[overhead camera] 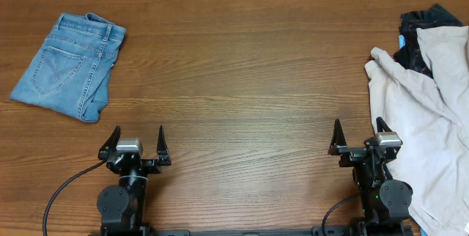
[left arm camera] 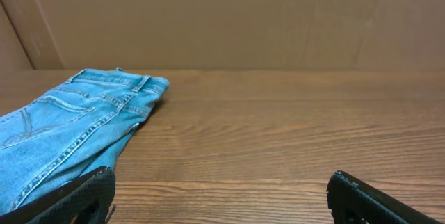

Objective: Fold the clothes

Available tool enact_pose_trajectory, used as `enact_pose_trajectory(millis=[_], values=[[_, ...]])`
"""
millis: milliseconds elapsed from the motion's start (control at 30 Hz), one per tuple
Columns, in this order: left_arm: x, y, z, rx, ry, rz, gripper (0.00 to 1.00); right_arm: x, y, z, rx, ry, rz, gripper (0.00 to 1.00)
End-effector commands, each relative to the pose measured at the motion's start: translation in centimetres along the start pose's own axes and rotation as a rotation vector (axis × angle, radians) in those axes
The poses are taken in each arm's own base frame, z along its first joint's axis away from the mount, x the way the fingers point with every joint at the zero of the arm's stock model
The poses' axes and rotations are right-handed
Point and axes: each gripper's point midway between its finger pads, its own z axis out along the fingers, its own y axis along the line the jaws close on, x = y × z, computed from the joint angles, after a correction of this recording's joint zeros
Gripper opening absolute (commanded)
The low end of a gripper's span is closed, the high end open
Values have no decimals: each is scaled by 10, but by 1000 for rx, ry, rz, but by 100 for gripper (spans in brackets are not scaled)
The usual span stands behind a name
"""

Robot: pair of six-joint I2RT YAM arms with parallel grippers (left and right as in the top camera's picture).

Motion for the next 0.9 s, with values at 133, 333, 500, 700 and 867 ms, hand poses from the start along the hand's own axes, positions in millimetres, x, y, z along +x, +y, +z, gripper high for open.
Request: enact_pose_trajectory(millis=[133,333,500,700,867], values=[[0,1,0,-7,-8,21,100,1,-2,0,6,-8,0,100],[0,1,0,-6,-8,20,100,1,-2,0,6,-8,0,100],[0,1,0,-6,-8,21,100,1,-1,0,2,-7,0,100],[0,0,0,-2,-8,-15,100,0,0,0,-1,-10,17,100],[-5,-7,-1,39,-23,-70,100,-2,-1,-1,3,-10,84,100]])
